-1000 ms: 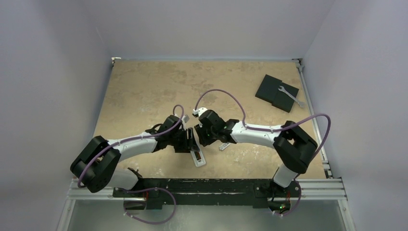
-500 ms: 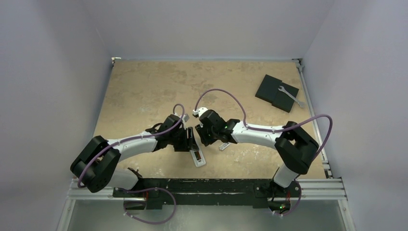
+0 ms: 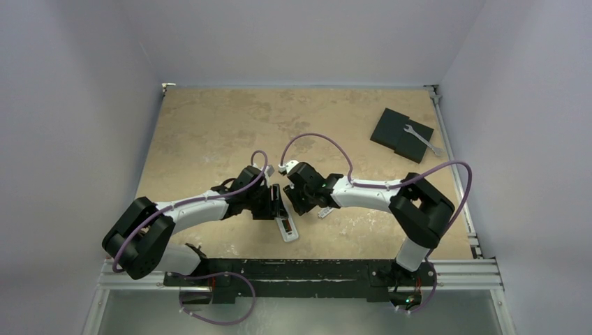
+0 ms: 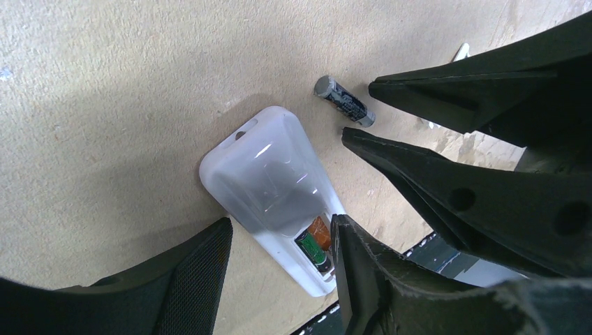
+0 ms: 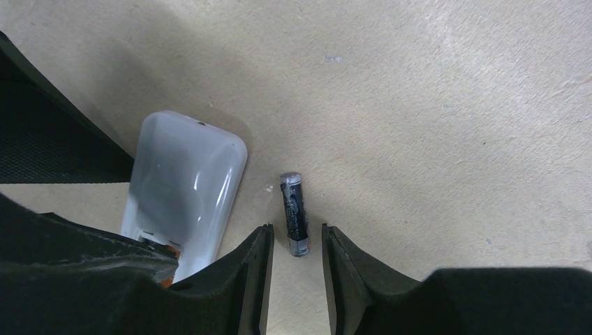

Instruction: Load the batteries into the remote control

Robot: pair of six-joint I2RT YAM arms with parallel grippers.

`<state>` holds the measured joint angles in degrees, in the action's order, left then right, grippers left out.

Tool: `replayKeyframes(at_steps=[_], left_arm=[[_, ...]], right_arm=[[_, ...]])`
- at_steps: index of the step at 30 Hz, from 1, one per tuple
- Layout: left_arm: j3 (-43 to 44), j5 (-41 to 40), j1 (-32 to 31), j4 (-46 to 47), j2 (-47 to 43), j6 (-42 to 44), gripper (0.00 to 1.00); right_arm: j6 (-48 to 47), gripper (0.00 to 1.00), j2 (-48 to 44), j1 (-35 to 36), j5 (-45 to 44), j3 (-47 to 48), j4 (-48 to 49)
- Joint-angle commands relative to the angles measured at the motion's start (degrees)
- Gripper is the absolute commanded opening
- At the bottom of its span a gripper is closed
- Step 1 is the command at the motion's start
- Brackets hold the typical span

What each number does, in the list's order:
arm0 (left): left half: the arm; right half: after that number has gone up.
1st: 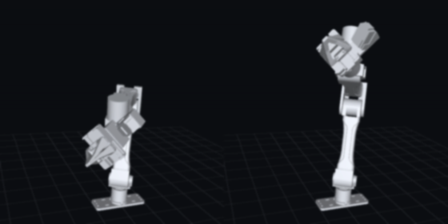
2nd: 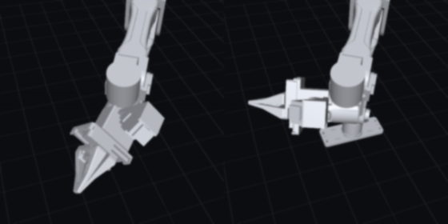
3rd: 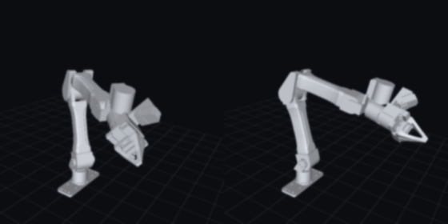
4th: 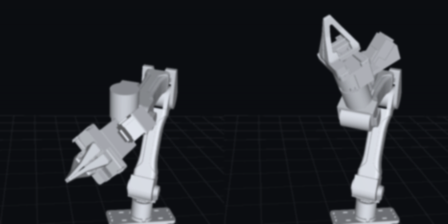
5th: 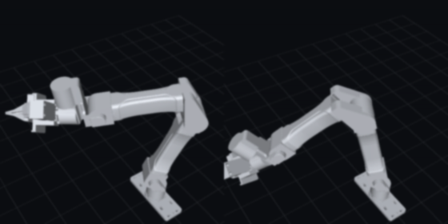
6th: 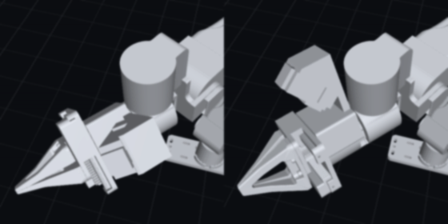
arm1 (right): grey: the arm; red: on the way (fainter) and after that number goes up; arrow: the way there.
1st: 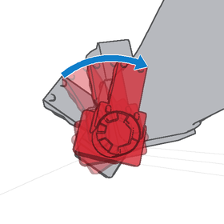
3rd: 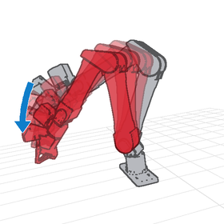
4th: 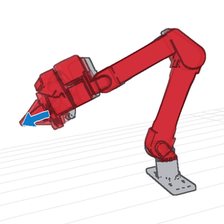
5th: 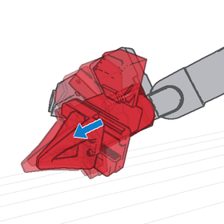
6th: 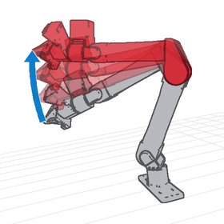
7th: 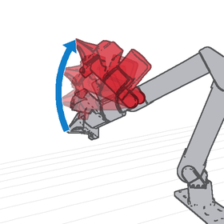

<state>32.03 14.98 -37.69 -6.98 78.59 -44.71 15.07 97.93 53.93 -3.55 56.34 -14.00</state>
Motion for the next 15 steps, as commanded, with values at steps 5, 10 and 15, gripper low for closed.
replayKeyframes(at_steps=[5, 10, 15], left_arm=[[0.44, -3.28, -0.2, -3.03, 0.77, 2.52, 0.54], [0.5, -3.44, -0.19, -2.87, 1.17, 2.52, 0.54], [0.49, -3.8, -0.19, -2.88, 1.39, 2.43, 0.54]], right_arm=[[-1.53, 0.37, 0.77, -0.2, -1.02, -0.23, -0.63], [-1.73, 0.33, 1.83, -0.15, -4.71, -0.26, -2.11], [-1.93, 0.16, 2.0, -0.14, -4.18, -0.52, -1.9]])
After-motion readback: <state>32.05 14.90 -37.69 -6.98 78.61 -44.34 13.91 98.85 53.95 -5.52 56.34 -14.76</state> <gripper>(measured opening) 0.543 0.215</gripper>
